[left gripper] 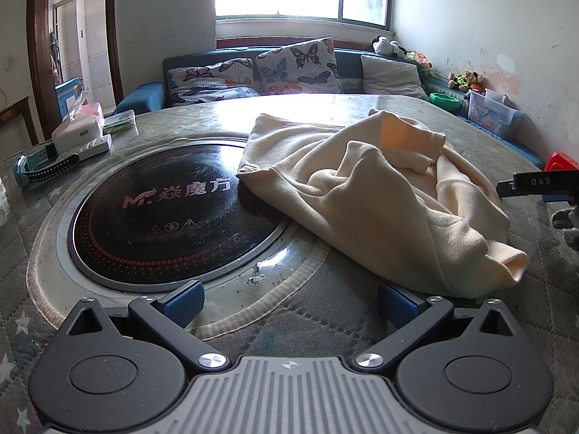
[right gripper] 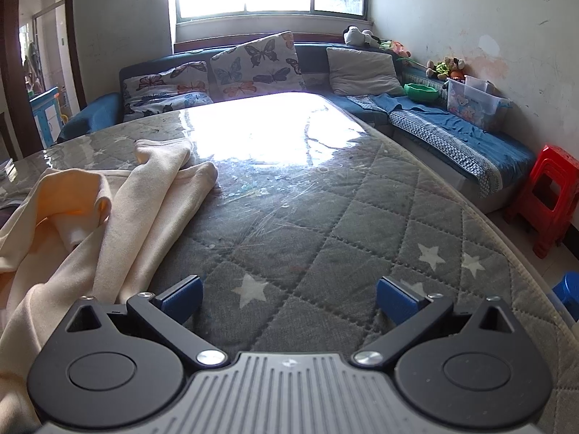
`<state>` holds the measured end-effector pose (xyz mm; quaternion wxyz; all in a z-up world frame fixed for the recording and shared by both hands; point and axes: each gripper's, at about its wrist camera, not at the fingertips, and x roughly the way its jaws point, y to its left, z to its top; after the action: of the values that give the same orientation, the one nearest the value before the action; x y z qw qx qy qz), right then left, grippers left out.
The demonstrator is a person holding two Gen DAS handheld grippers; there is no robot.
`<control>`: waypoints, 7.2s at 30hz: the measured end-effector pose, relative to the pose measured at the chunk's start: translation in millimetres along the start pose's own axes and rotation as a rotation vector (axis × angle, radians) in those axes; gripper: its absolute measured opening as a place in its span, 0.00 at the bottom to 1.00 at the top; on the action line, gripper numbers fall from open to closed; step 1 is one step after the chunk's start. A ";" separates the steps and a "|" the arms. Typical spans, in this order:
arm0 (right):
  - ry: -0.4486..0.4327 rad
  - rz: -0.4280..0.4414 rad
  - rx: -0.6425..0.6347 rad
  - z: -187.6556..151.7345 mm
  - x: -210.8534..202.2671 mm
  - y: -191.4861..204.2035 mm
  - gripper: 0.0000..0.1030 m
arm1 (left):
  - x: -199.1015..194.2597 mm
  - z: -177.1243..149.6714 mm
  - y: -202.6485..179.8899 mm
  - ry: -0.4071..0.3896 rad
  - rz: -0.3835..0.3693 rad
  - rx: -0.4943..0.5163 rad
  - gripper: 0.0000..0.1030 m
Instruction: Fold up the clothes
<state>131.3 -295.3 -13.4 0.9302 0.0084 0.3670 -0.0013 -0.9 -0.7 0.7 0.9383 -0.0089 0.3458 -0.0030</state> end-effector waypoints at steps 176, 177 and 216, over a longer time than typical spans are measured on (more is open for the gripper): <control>-0.168 -0.127 0.115 -18.0 -69.4 -126.9 0.12 | -80.8 -5.3 148.4 -0.084 0.277 -0.323 0.09; -0.168 -0.131 0.114 -19.2 -70.5 -126.7 0.12 | -84.6 -6.3 150.4 -0.087 0.275 -0.323 0.09; -0.077 0.134 -0.124 6.5 -72.9 -50.2 0.48 | -22.3 15.2 -69.4 -0.013 -0.453 0.210 0.24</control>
<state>82.0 -345.9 40.4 0.9404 -0.0245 0.3288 0.0834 -8.0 -69.5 28.1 0.9117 0.0113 0.3266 -0.2490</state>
